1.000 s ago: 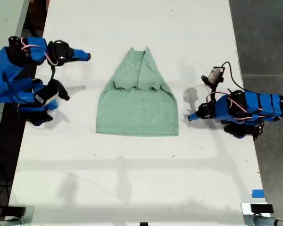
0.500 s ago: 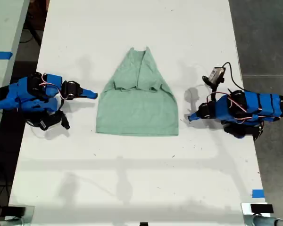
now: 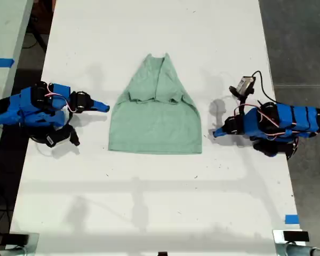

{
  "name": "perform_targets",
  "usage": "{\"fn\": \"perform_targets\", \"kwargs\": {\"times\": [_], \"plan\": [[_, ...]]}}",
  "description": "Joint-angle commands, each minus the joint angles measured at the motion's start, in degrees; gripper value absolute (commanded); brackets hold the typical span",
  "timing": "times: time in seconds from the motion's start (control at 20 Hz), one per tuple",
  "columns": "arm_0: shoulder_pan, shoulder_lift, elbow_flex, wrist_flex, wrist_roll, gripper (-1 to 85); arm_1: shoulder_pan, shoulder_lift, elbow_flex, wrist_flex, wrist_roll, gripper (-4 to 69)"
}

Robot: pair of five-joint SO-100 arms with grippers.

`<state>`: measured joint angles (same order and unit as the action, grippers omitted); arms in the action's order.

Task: Fold t shirt

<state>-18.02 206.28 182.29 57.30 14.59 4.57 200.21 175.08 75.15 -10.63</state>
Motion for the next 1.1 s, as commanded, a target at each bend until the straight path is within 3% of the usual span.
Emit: {"fn": "perform_targets", "kwargs": {"times": [0.0, 1.05], "plan": [[-0.35, 0.35, 0.44, 0.09, -1.23, -0.1, 0.00, 0.79, 3.34, 0.18, 0.53, 0.1], [-1.05, 0.35, 0.44, 0.09, -0.79, -0.1, 0.35, 0.79, 3.34, 0.09, -0.09, 1.5]]}}
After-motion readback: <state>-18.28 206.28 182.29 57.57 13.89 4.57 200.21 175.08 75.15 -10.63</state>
